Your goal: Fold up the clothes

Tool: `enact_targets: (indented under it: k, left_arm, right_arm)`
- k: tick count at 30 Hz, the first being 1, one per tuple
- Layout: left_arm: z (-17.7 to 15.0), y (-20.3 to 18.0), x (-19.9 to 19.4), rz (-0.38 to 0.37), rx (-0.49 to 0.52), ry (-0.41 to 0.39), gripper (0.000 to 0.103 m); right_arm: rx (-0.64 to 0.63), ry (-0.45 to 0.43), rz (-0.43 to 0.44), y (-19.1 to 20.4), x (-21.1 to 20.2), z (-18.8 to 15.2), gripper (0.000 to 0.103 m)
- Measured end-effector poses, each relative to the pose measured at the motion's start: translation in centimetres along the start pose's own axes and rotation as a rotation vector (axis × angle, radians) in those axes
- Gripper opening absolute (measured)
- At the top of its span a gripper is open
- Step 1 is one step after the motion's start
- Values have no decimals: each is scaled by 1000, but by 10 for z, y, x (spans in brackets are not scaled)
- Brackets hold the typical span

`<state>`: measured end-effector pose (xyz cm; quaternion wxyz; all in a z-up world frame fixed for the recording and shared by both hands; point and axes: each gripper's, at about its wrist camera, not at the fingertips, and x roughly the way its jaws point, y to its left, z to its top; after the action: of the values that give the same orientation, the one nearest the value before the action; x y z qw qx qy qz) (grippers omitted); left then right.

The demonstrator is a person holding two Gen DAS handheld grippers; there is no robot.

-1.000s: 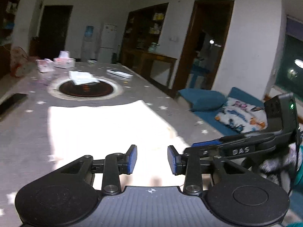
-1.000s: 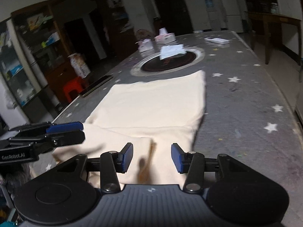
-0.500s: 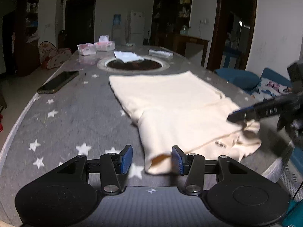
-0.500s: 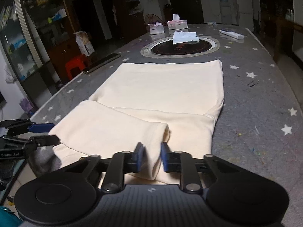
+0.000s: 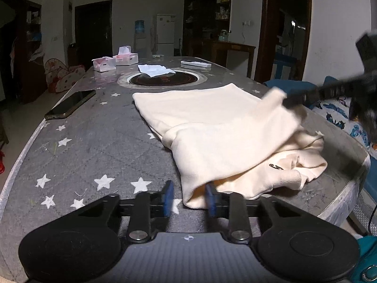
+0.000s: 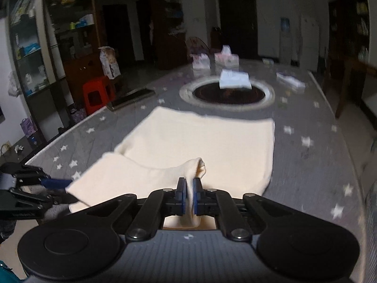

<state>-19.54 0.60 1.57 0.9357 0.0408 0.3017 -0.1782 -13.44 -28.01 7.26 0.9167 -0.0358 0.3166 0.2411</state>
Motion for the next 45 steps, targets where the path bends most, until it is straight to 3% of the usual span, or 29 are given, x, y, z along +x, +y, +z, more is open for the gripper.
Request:
enact_targets:
  k: [4,8,11,18,22,26,30,35,41,45]
  left_arm:
    - [0,-5,-1,13,29,-10,9]
    - [1,-10,-5,10,72,-29,5]
    - [2,-13,-6,9,100,-31,4]
    - [-1,-11,-6,-9,135,30,4]
    - [5,0,-12,-30,120,55,8]
    - [26,11,-15,-25,86,28,8]
    - [52,17,3,-4,18,-1,8]
    - [74,9,36,-32,13,-35,8]
    - [74,10,75,-59,13,26,9]
    - [68,27,80,-43,-23,61,11]
  right_arm:
    - [-69,-56,-19,7,-12,19,5]
    - [-85,-124,-45,6,-29,31,5]
    - [-68,-106,-72,1,-26,22,5]
    - [60,82,-65,-25,14,-30,6]
    - [47,57,-77,-27,8,-28,8]
    - [11,-5,-69,-25,-4,-17,11]
    - [5,-4,-40,-22,5,-13,13]
    - [18,19,-15,-17,23,-19,13]
    - [33,32,-14,-19,29,-27,17]
    - [34,48,-11,-19,33,-32,19]
